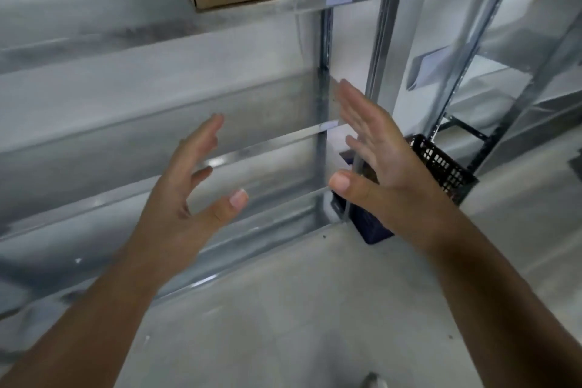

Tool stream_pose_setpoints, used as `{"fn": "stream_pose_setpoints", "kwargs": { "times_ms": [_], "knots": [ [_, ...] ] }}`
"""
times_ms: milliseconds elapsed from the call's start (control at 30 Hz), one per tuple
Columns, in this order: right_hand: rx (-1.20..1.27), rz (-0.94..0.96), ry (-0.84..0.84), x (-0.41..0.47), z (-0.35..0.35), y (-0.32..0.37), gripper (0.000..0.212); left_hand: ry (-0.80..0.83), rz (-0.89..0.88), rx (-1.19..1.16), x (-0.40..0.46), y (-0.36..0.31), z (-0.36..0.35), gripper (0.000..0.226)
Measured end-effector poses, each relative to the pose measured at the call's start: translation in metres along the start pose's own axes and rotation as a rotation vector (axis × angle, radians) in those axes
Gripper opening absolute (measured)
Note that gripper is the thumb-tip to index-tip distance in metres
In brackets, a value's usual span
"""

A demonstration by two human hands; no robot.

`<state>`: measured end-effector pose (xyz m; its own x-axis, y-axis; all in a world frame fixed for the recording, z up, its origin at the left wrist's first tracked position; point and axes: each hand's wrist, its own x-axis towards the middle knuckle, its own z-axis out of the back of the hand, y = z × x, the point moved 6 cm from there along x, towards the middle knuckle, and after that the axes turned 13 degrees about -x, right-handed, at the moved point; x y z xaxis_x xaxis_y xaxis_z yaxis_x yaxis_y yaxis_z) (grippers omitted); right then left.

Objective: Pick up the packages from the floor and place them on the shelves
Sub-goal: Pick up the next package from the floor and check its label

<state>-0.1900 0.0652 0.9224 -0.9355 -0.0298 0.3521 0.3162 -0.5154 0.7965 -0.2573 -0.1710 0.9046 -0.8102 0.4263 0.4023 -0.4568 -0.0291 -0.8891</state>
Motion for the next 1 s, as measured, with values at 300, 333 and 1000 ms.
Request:
{"fn": "stream_pose_setpoints", "kwargs": {
  "times_ms": [300, 333, 1000],
  "knots": [
    [-0.016, -0.108, -0.05, -0.124, -0.01, 0.007, 0.086, 0.164, 0.054, -0.088, -0.075, -0.009, -0.047, 0.087],
    [-0.006, -0.119, -0.06, -0.137, -0.007, 0.005, 0.086, 0.179, 0.061, -0.088, -0.081, -0.011, -0.057, 0.089],
    [-0.129, -0.572, -0.43, -0.429, 0.073, -0.043, 0.089, 0.743, 0.17, -0.319, -0.202, -0.007, -0.321, 0.094]
  ]
}}
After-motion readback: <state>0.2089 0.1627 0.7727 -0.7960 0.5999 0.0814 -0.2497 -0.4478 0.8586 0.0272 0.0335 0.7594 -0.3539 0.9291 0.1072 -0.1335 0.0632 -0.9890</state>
